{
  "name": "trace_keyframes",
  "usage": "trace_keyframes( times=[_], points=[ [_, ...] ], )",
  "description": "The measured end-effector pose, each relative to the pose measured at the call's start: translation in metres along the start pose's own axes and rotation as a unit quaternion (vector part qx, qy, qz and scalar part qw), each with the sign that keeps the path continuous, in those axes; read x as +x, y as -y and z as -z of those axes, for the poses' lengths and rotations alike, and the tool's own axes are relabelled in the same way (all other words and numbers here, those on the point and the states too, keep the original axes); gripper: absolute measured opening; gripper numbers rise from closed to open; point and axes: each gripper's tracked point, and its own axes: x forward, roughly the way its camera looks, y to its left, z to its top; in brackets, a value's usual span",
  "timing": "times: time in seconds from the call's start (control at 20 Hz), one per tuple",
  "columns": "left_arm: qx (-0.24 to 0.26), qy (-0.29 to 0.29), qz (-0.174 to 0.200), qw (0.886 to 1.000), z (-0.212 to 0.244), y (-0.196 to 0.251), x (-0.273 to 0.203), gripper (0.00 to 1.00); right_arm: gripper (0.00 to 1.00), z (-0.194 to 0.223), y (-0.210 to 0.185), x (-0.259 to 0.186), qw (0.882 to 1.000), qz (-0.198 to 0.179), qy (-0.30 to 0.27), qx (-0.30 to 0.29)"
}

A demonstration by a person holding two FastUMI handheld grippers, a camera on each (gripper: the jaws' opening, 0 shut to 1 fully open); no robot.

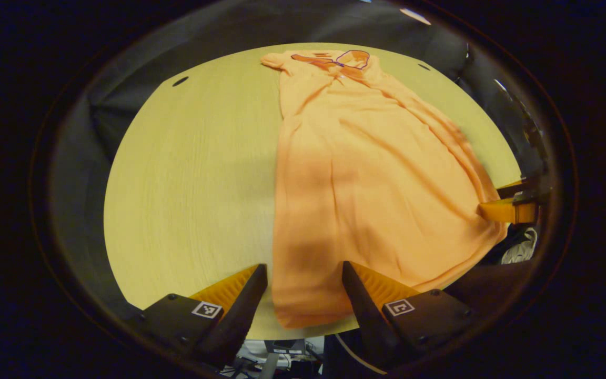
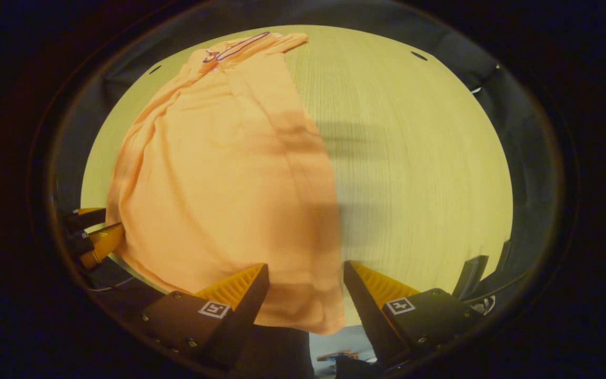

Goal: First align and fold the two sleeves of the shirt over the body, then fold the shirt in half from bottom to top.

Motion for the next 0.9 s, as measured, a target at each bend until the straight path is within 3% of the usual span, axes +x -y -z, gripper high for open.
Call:
trace_keyframes(
  times=[0.05,0.1,0.35,0.45,0.5,0.55,0.6,0.65,0.7,0.75,0.8,0.85,0.9],
  points=[
    [-0.001,-0.001,0.0,1.0,0.0,0.0,0.001,0.96,0.87,0.0,0.001,0.0,1.0,0.001,-0.007,0.002],
    [-0.001,-0.004,-0.001,1.0,0.001,0.0,0.001,0.96,0.92,-0.001,0.0,0.0,1.0,0.001,-0.013,0.002],
    [-0.004,-0.007,0.0,1.0,-0.002,0.002,0.001,0.96,0.93,-0.001,-0.001,0.0,1.0,0.005,-0.016,0.006],
    [0.004,0.0,0.003,1.0,-0.006,0.009,0.002,0.82,0.92,0.0,-0.001,0.0,1.0,0.003,-0.015,0.01],
    [0.012,0.001,0.006,1.0,-0.006,0.013,0.003,0.67,0.87,-0.002,-0.001,0.002,1.0,0.004,-0.016,0.008],
    [0.019,0.0,0.01,1.0,-0.006,0.017,0.004,0.6,0.83,0.0,-0.001,0.001,1.0,0.005,-0.016,0.014],
    [0.021,0.003,0.011,1.0,-0.008,0.019,0.004,0.46,0.6,-0.002,-0.001,0.002,1.0,0.005,-0.015,0.015],
    [0.017,0.008,0.01,1.0,-0.011,0.02,0.005,0.38,0.52,-0.002,-0.001,0.001,1.0,0.006,-0.014,0.017],
    [0.013,0.008,0.009,1.0,-0.011,0.02,0.006,0.2,0.32,-0.004,0.0,0.0,1.0,0.005,-0.012,0.02],
    [0.014,0.007,0.008,1.0,-0.011,0.02,0.006,0.13,0.2,-0.003,0.0,0.001,1.0,0.003,-0.011,0.021],
    [0.01,0.008,0.007,1.0,-0.012,0.021,0.006,0.15,0.07,-0.002,-0.001,0.001,1.0,0.001,-0.011,0.022],
    [0.009,0.006,0.006,1.0,-0.012,0.02,0.005,0.07,0.07,-0.002,-0.002,0.0,1.0,0.0,-0.013,0.021],
    [0.007,0.004,0.006,1.0,-0.011,0.019,0.005,0.07,0.06,-0.002,-0.001,0.0,1.0,0.0,-0.012,0.019]
  ],
)
